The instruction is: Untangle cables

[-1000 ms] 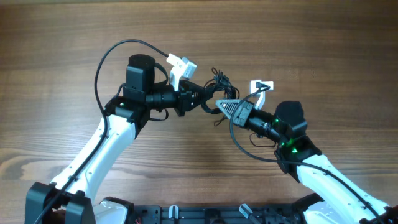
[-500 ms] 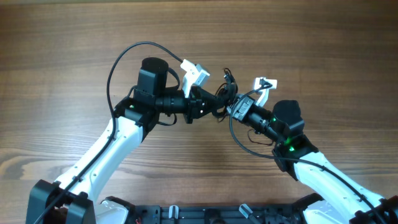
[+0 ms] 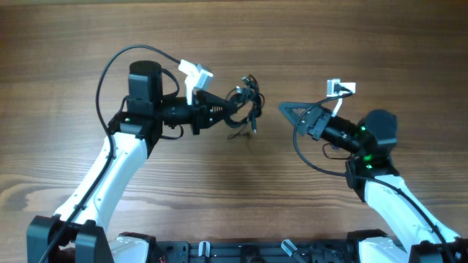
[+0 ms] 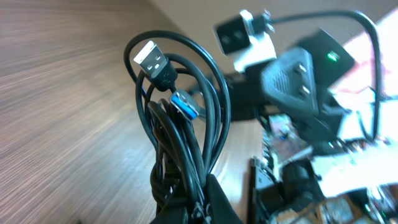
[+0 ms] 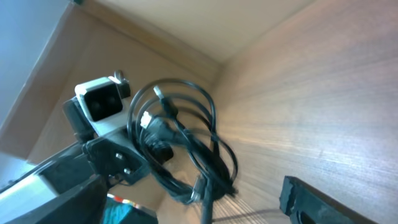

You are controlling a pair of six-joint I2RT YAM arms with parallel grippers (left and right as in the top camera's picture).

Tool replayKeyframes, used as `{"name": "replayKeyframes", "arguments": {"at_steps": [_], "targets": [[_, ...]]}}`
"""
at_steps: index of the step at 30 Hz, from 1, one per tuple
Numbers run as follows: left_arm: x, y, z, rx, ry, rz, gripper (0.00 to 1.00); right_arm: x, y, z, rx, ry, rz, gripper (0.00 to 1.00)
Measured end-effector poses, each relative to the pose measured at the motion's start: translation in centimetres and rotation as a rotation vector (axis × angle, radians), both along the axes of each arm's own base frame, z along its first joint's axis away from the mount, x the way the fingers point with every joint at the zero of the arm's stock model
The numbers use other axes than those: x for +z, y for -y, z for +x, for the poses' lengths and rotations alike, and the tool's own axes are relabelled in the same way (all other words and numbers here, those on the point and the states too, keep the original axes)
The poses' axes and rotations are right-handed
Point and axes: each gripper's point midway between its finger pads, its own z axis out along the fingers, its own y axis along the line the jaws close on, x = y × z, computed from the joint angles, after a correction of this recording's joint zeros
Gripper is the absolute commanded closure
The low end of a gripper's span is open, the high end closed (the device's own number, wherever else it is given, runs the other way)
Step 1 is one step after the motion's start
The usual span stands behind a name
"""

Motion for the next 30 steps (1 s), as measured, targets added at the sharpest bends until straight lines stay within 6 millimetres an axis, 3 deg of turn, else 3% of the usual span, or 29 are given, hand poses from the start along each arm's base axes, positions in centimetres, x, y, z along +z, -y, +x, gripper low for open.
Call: {"name": "replayKeyframes", "arguments": {"at_steps": [3, 8, 11, 21, 30], "targets": [[0.3, 1.7, -1.8, -0.095, 0.046, -0.017, 0.96, 2.2, -0.3, -1.0, 0.066, 0.026, 0.065, 0.23], [0.0, 3.6, -3.3, -0.158, 0.071, -0.004, 0.96, 2.6, -0.9, -2.3, 0.147, -0.074, 0.125, 0.28], [-0.5, 4.0, -3.2, -0.146, 0.075, 0.023, 0.96, 2.6, -1.0, -2.6, 0.167, -0.107, 0.137, 0.31], [-2.4, 3.3, -0.5, 0.003, 0.105, 0.144, 0.96, 1.8, -1.2, -3.0, 0.191, -0.111, 0.112, 0.27], [-2.5, 5.4, -2.3, -0.062, 0.113, 0.149, 0.96, 1.2, -1.0, -2.2, 0.148, -0.124, 0.102, 0.27]]}}
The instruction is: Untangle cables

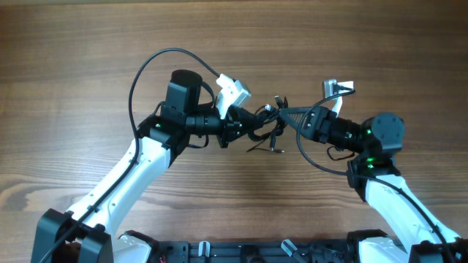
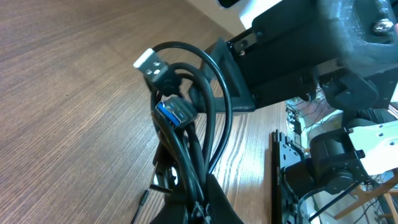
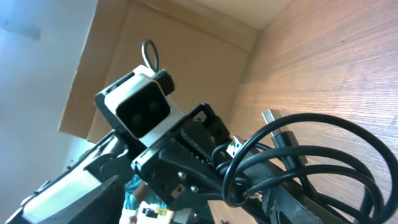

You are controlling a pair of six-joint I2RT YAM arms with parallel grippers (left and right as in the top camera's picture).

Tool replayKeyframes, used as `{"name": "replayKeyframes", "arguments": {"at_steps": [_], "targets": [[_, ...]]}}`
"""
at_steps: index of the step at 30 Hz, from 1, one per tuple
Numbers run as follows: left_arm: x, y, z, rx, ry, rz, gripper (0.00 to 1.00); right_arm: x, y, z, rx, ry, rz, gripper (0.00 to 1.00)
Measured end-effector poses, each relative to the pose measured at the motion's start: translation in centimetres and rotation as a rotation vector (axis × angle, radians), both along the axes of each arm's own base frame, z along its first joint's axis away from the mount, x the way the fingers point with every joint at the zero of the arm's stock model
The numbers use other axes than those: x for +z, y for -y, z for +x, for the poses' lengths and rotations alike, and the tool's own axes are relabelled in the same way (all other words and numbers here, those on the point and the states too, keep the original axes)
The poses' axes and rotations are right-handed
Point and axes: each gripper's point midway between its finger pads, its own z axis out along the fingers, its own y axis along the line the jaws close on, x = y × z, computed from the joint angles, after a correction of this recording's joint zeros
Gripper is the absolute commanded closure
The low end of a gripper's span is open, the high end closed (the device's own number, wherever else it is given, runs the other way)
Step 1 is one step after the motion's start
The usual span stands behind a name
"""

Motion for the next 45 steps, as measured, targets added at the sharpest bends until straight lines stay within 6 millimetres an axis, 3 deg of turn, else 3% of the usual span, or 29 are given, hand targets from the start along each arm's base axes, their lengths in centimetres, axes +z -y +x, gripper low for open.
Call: {"name": "replayKeyframes", "arguments": {"at_steps": [4, 12, 18, 21, 25, 30, 34, 39, 42, 45], "targets": [[-0.1, 0.0, 0.0, 0.001, -0.002, 0.002, 0.96, -0.7, 0.3, 0.7, -0.041, -0.020, -0.013, 0.27], [-0.1, 1.6, -1.6, -0.059, -0.001, 0.000, 0.96, 1.5, 0.3, 0.7, -0.044, 0.029, 0.042, 0.29], [-0.1, 1.7, -1.7, -0.063, -0.001, 0.000, 0.96, 1.6, 0.3, 0.6, -0.042, 0.005, 0.056, 0.38], [0.0, 1.7, -1.7, -0.064, 0.003, -0.002, 0.96, 1.6, -0.2, 0.4, -0.027, -0.011, 0.063, 0.37], [0.1, 1.8, -1.3, -0.054, 0.025, -0.004, 0.96, 1.1, -1.6, 0.0, -0.007, -0.049, 0.060, 0.36], [-1.1, 1.4, -1.1, -0.021, -0.003, 0.036, 0.96, -0.4, -1.8, 1.7, -0.088, -0.095, 0.050, 0.32], [-2.0, 1.0, -2.0, -0.027, -0.078, 0.071, 0.96, 1.7, 0.7, 4.0, -0.235, 0.032, 0.094, 0.29], [-1.8, 1.2, -3.3, -0.081, -0.129, 0.045, 0.96, 2.9, 6.5, 7.3, -0.494, 0.106, 0.110, 0.28], [-1.6, 1.2, -3.6, -0.098, -0.133, 0.033, 0.96, 1.1, 7.3, 8.1, -0.548, 0.089, 0.033, 0.26], [-1.5, 1.3, -3.8, -0.106, -0.139, 0.028, 0.96, -2.5, 7.9, 8.7, -0.586, -0.007, -0.070, 0.10]]}}
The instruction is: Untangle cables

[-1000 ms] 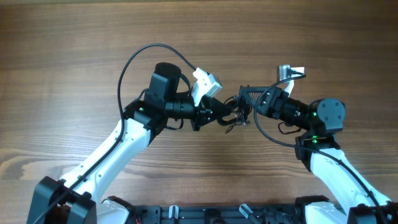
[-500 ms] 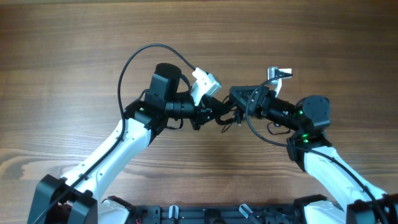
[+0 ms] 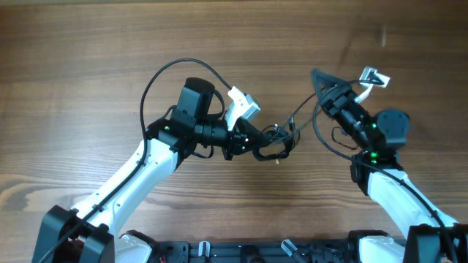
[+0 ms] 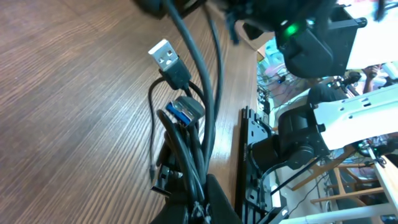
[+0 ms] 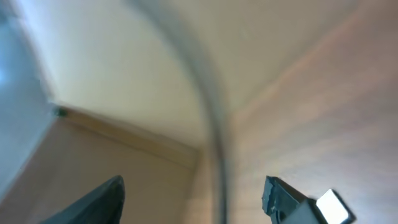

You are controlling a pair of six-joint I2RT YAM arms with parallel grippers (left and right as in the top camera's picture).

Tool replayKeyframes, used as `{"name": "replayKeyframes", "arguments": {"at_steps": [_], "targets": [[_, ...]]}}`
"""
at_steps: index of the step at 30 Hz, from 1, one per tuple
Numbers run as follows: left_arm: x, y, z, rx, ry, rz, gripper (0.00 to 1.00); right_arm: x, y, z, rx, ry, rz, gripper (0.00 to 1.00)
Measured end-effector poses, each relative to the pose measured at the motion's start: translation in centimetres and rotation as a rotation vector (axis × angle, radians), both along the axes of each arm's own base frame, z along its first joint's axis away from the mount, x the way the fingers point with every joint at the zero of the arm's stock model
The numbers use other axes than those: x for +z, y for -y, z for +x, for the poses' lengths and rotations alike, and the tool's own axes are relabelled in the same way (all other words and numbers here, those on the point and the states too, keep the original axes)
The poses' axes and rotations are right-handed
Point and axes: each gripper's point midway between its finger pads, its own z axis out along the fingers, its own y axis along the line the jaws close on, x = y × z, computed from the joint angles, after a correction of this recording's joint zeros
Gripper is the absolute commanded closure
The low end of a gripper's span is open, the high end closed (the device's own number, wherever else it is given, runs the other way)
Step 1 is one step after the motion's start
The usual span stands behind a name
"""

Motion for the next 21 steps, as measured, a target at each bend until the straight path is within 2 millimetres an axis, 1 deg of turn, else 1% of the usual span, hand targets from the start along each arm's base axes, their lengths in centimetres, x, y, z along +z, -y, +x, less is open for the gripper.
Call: {"name": "replayKeyframes", "arguments": {"at_steps": [2, 5, 6, 9, 10, 12, 15, 17, 18, 20, 21], "targets": [[0.0, 0.0, -0.1, -0.003, -0.001, -0.003, 0.96, -2.5, 0.9, 0.1, -0.034, -0.088, -0.044, 0.00], [-0.2, -0.1, 0.0, 0.006, -0.005, 0.010, 0.96, -4.9, 2.1, 0.0, -0.069, -0.168, -0.093, 0.00], [-0.8, -0.3, 0.1, 0.026, -0.015, 0.039, 0.96, -5.7, 2.5, -0.2, -0.077, -0.201, -0.102, 0.00], [-2.9, -1.5, 1.1, 0.121, -0.031, 0.160, 0.96, -6.9, 3.1, -0.5, -0.083, -0.251, -0.115, 0.00], [-3.8, -2.1, 2.1, 0.183, -0.022, 0.219, 0.96, -7.1, 2.9, -0.7, -0.070, -0.259, -0.115, 0.00], [-4.5, -2.8, 3.2, 0.250, -0.003, 0.272, 0.96, -7.2, 2.1, -1.3, -0.015, -0.269, -0.104, 0.00], [-4.8, -3.3, 4.2, 0.299, 0.026, 0.306, 0.96, -8.1, 0.5, -2.9, 0.095, -0.339, -0.059, 0.00], [-4.9, -3.5, 4.8, 0.325, 0.045, 0.319, 0.96, -9.7, -0.4, -4.5, 0.141, -0.461, -0.013, 0.00], [-4.9, -3.6, 5.0, 0.336, 0.053, 0.325, 0.96, -10.1, -0.7, -4.9, 0.154, -0.494, -0.001, 0.00], [-4.8, -3.7, 5.7, 0.358, 0.081, 0.328, 0.96, -10.6, -1.7, -5.7, 0.189, -0.532, 0.005, 0.00], [-4.6, -3.7, 6.0, 0.367, 0.096, 0.324, 0.96, -10.5, -2.4, -6.0, 0.214, -0.531, 0.003, 0.00]]}}
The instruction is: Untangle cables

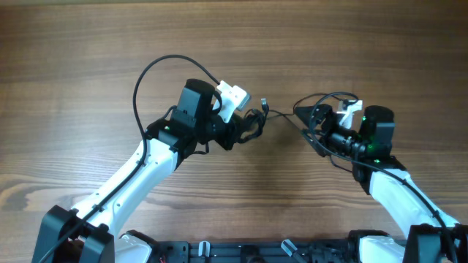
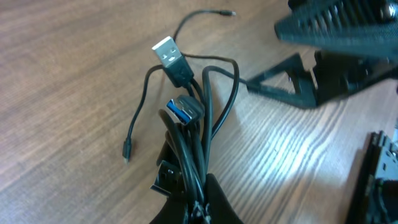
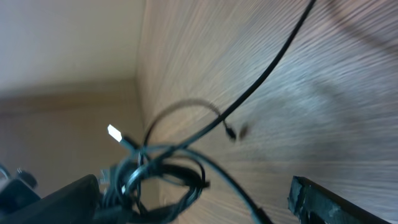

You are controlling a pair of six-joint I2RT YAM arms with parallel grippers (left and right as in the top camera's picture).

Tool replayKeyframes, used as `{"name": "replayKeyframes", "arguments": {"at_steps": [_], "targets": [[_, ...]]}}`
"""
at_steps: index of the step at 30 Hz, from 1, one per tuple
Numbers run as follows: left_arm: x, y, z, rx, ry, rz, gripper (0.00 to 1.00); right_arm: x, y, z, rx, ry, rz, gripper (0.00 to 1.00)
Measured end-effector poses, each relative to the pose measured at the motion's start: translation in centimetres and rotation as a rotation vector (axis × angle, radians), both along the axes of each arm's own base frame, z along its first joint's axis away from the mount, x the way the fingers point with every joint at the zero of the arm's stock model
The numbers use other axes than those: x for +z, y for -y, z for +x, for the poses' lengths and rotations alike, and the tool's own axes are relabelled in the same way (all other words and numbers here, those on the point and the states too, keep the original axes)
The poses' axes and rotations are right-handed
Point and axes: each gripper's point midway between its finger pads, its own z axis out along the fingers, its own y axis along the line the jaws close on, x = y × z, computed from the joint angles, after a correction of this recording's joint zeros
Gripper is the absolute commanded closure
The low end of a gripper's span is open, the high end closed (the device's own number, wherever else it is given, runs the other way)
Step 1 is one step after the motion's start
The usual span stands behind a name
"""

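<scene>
A tangled bundle of black cables (image 1: 252, 124) hangs from my left gripper (image 1: 241, 134), which is shut on its lower part (image 2: 199, 208). From the bundle (image 2: 186, 137) a silver USB plug (image 2: 165, 51) and a blue USB plug (image 2: 184, 111) stick up. Thin strands with small plugs trail onto the wooden table (image 1: 88, 58). One strand (image 1: 330, 96) loops over to my right gripper (image 1: 306, 126). In the right wrist view that gripper (image 3: 186, 205) is open and faces the blurred bundle (image 3: 161, 171), with a strand crossing between its fingers.
A loose thin cable (image 3: 267, 74) lies on the wood ahead of the right gripper, its small plug (image 3: 229, 131) near the bundle. The left arm's own black cable (image 1: 150, 77) arches over the table behind it.
My right gripper was up at the far right with a strand stretched from the bundle. It is now lower and nearer the bundle, and the strand hangs slack in a loop. The left gripper shifted slightly.
First my left gripper held the bundle at mid-left, and my right stood open well apart. Then both met in the middle, the right fingers at the bundle. Later the right was far up and right with a strand drawn out. Now that strand is slack and the bundle looser.
</scene>
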Motion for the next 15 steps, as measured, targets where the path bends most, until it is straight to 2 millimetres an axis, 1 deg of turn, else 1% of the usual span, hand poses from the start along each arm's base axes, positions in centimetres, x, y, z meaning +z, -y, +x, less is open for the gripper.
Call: {"name": "replayKeyframes", "arguments": {"at_steps": [2, 4, 7, 9, 10, 11, 12, 15], "targets": [[0.3, -0.1, 0.3, 0.010, 0.017, 0.000, 0.96, 0.6, -1.1, -0.1, 0.040, 0.039, 0.002, 0.00], [0.9, -0.4, 0.6, 0.033, 0.045, 0.010, 0.96, 1.1, -1.6, 0.0, 0.051, 0.057, 0.012, 0.00], [1.8, -1.3, 1.3, 0.080, 0.098, 0.036, 0.96, 1.1, -1.6, 0.0, 0.012, -0.015, 0.066, 0.00], [2.0, -2.2, 2.1, 0.133, 0.134, 0.076, 0.94, 0.5, -1.6, -0.4, -0.028, -0.119, 0.116, 0.00], [1.9, -2.8, 2.7, 0.171, 0.154, 0.108, 0.91, 0.0, -1.5, -0.7, -0.053, -0.186, 0.136, 0.00], [1.8, -3.4, 3.2, 0.204, 0.171, 0.135, 0.91, -0.8, -1.3, -1.1, -0.085, -0.257, 0.144, 0.00], [1.7, -4.7, 4.1, 0.273, 0.202, 0.191, 0.95, -1.8, -1.0, -1.4, -0.129, -0.321, 0.139, 0.00], [2.1, -8.5, 6.4, 0.465, 0.295, 0.339, 0.96, -5.7, 1.2, -3.2, -0.295, -0.528, 0.042, 0.00]]}}
